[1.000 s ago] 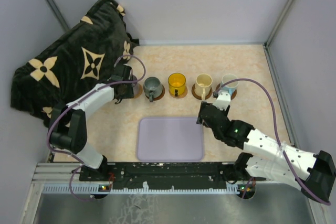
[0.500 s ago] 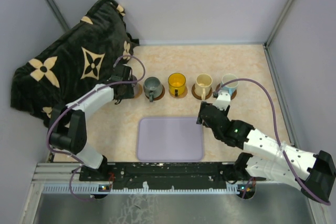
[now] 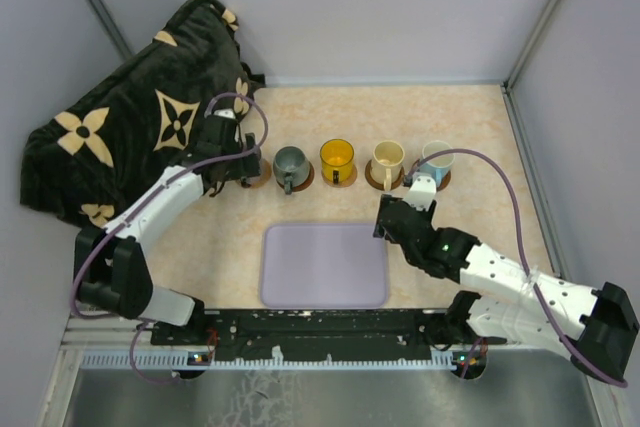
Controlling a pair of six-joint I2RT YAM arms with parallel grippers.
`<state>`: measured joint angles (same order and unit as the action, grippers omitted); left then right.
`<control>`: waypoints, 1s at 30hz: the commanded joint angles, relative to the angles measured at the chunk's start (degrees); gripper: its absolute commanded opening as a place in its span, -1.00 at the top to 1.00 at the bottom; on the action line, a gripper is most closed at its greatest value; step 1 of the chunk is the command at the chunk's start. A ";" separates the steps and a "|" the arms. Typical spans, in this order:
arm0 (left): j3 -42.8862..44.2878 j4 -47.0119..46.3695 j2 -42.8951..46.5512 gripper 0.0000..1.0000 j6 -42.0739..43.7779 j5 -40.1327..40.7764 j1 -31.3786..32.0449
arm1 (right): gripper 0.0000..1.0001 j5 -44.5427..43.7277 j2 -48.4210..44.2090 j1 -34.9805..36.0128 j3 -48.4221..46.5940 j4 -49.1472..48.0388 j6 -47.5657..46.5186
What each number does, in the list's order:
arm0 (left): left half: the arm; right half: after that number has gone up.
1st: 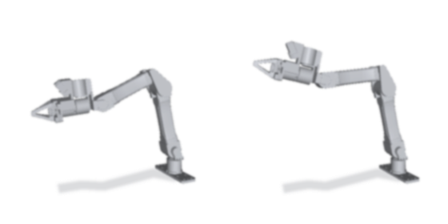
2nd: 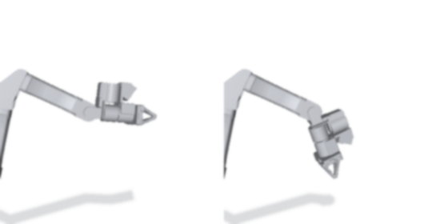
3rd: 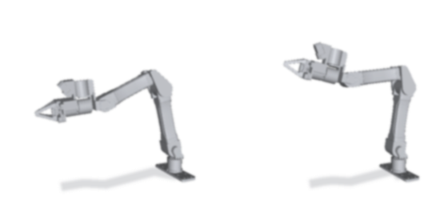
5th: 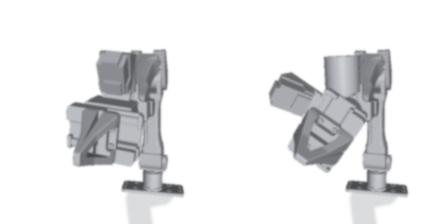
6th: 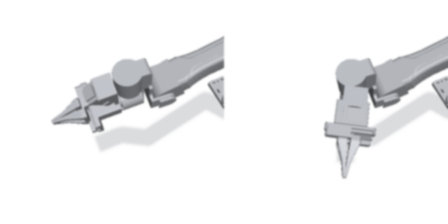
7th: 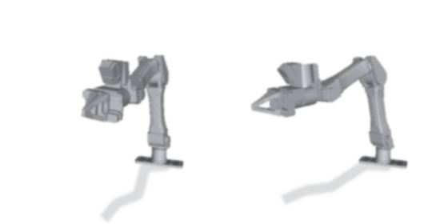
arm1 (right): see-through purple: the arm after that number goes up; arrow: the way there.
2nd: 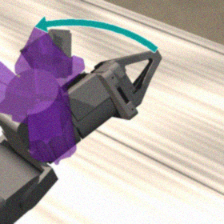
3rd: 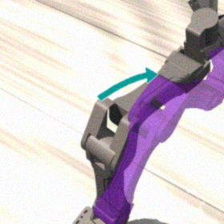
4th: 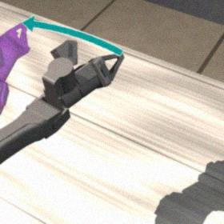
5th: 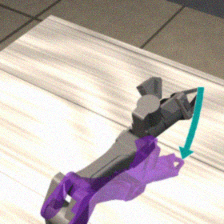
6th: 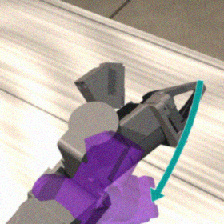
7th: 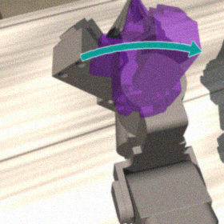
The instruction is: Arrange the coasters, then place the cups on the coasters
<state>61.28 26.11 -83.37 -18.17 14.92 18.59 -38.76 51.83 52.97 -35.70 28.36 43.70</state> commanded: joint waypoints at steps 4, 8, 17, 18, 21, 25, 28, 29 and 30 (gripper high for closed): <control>2.41 2.27 6.08 -0.99 1.28 0.90 -0.31 | -0.41 -5.42 -1.08 -0.04 -4.63 -0.04 -1.78; 1.47 2.10 9.24 -0.99 2.12 0.98 -0.35 | -0.43 -8.68 -2.17 -0.65 -5.71 1.47 -3.05; -0.03 2.50 13.66 -0.99 2.36 0.22 -0.31 | -0.48 -10.33 -7.29 -7.23 -6.07 6.61 -3.67; -0.28 2.39 14.20 -0.99 2.38 0.14 -0.31 | -0.50 -11.15 -8.04 -7.57 -6.19 7.30 -3.75; -1.11 2.00 15.96 -0.99 2.42 0.33 -0.31 | -0.54 -13.81 -9.86 -8.26 -6.69 9.41 -3.86; -2.84 0.40 18.28 -0.99 2.26 0.06 -0.31 | -0.57 -16.30 -11.01 -8.70 -7.05 11.18 -3.98; -4.10 -0.94 18.48 -0.99 1.82 -1.15 -0.31 | -0.58 -17.04 -11.01 -9.14 -7.18 11.93 -3.70; -4.28 -1.07 18.24 -0.99 1.64 -1.51 -0.31 | -0.59 -17.12 -10.96 -9.20 -7.19 12.10 -3.67; -4.23 -1.02 17.89 -0.99 1.51 -1.74 -0.31 | -0.59 -17.21 -10.93 -9.30 -7.23 12.23 -3.51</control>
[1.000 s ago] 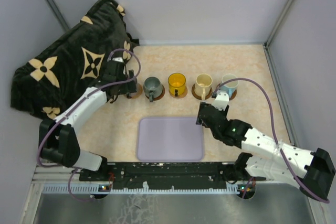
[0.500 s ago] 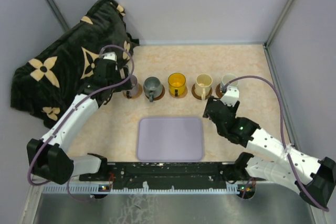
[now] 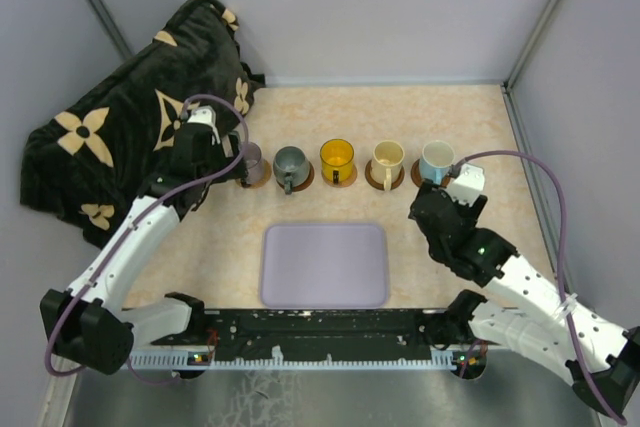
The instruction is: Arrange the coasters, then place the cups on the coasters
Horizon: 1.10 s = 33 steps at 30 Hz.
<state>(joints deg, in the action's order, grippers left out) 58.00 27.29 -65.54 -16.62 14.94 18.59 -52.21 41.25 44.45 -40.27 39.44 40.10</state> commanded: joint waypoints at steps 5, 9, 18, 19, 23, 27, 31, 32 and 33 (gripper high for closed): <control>-0.59 -1.29 -0.80 -0.99 1.11 -4.51 -0.31 | -0.59 -5.10 -0.45 -1.45 -2.95 2.58 0.43; -2.20 -2.44 1.09 -0.99 0.95 -4.24 -0.31 | -0.59 -5.84 -1.06 -2.34 -2.98 3.36 0.39; -4.89 -1.25 6.63 -0.99 -0.36 3.39 -0.31 | -0.59 0.52 -2.16 -17.49 -2.62 1.83 -2.90; -4.91 -0.61 7.11 -0.99 -0.63 4.48 -0.35 | -0.59 1.89 -2.53 -19.86 -2.62 1.40 -3.20; -4.24 2.90 8.68 -0.99 -2.04 7.77 -0.31 | -0.60 4.55 -3.93 -27.73 -2.77 0.54 -3.69; -2.37 7.44 9.97 -0.99 -3.35 11.50 -0.35 | -0.63 8.23 -4.96 -35.67 -3.59 0.61 -4.36; -1.22 10.66 11.78 -0.99 -3.80 15.63 -0.31 | -0.64 14.72 -5.20 -41.91 -3.44 -0.52 -5.45; -1.45 10.76 12.62 -0.99 -3.61 16.14 -0.31 | -0.65 15.37 -5.09 -42.21 -3.34 -0.63 -5.49; -1.77 10.70 13.44 -0.99 -3.41 16.66 -0.40 | -0.65 15.72 -5.08 -42.24 -3.20 -0.60 -5.55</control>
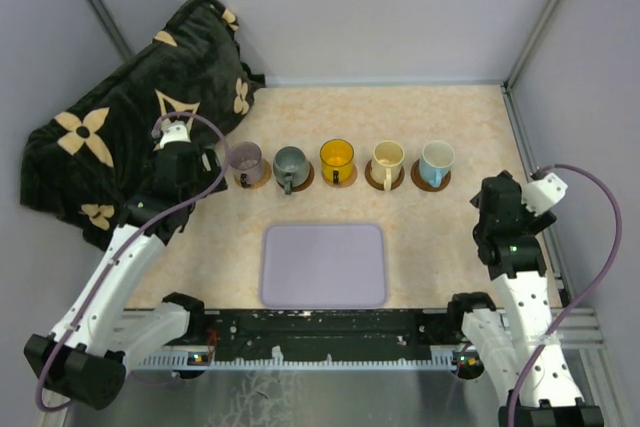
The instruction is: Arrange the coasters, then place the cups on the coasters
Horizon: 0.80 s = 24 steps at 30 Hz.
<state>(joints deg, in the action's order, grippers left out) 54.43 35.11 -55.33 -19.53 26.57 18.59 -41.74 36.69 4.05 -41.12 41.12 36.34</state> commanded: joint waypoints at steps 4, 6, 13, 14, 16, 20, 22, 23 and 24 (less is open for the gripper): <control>0.66 3.72 6.41 -0.99 -0.80 6.90 -0.31 | -0.67 5.79 -0.95 -1.86 -1.88 -1.95 -2.04; 0.34 3.89 7.68 -0.99 -0.40 6.87 -0.33 | -0.67 5.86 -1.39 -1.87 -1.77 -1.92 -2.45; -0.57 3.31 10.65 -0.99 -0.59 6.54 -0.33 | -0.70 6.29 -1.82 -1.86 -1.68 -2.44 -3.05; -0.64 3.22 10.94 -0.99 -0.61 6.49 -0.33 | -0.71 6.39 -1.87 -1.86 -1.68 -2.46 -3.07; -0.50 3.35 10.86 -0.99 -0.66 6.75 -0.31 | -0.72 6.49 -1.87 -1.88 -1.60 -2.54 -3.23; 0.04 4.62 9.95 -0.99 -1.43 7.85 -0.35 | -0.84 6.58 -1.80 -1.88 -1.42 -2.71 -3.36; 0.13 4.88 9.57 -0.99 -1.71 8.34 -0.31 | -0.91 6.65 -1.88 -1.86 -1.25 -2.89 -3.30; 0.09 4.89 9.51 -0.99 -1.71 8.26 -0.31 | -0.93 6.67 -1.83 -1.86 -1.12 -2.97 -3.37; 0.06 4.92 9.54 -0.99 -1.85 8.24 -0.35 | -0.95 6.67 -1.84 -1.86 -1.07 -3.05 -3.36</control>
<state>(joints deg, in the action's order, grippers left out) 54.22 39.42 -45.71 -20.36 33.50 18.59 -35.51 35.51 2.44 -41.23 40.49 34.30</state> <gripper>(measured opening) 0.994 0.958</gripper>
